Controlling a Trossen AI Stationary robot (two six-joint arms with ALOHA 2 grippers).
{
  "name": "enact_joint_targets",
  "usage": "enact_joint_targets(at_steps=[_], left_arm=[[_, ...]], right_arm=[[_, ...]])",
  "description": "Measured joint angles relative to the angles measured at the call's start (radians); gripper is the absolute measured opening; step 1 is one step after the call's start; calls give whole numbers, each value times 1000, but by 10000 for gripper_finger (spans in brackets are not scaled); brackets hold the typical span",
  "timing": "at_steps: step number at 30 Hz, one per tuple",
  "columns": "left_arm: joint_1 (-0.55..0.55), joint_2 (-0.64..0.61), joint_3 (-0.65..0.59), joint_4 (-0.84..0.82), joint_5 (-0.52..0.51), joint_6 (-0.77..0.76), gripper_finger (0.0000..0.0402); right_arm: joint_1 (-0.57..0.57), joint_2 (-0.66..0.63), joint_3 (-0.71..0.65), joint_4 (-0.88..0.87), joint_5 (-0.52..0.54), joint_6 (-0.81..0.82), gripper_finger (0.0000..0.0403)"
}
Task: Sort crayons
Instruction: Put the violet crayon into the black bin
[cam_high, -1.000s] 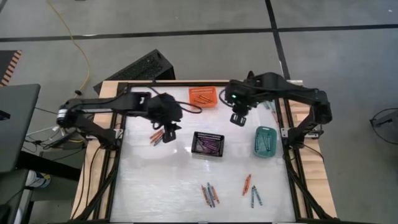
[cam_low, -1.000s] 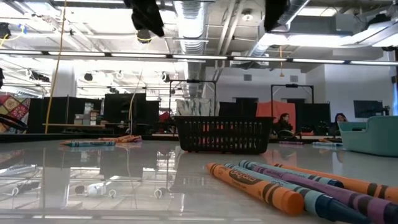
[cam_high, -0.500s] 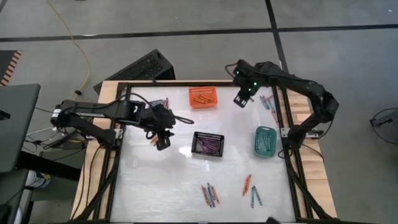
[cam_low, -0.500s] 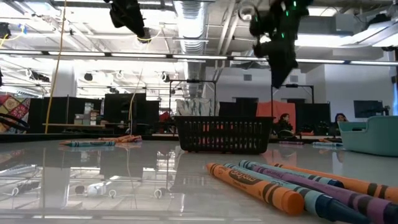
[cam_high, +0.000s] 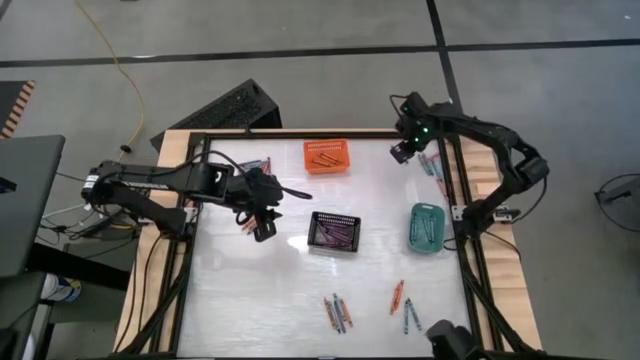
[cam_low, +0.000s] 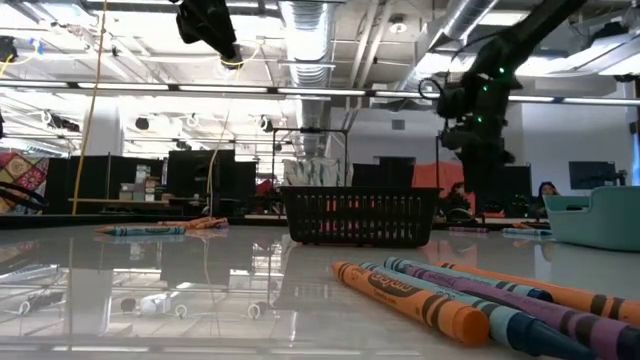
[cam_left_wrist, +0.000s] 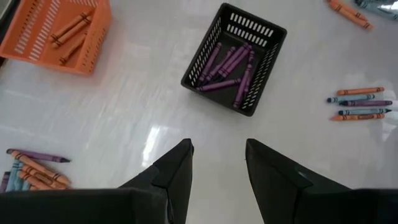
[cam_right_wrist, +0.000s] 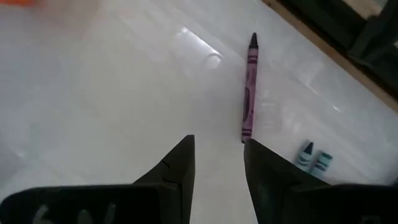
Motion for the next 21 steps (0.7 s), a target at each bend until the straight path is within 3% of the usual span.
enact_joint_targets(at_steps=[9,17,21], left_arm=[[3,0,0,45,0,12,137],[13,0,0,61,4,6,137],[12,0,0,59,14,-6,137]], right_arm=[[-26,11,-53,136,-7,56,132],[-21,178,-53,142,-19,170,132],[-12,193,-54,149,-23,186,132]])
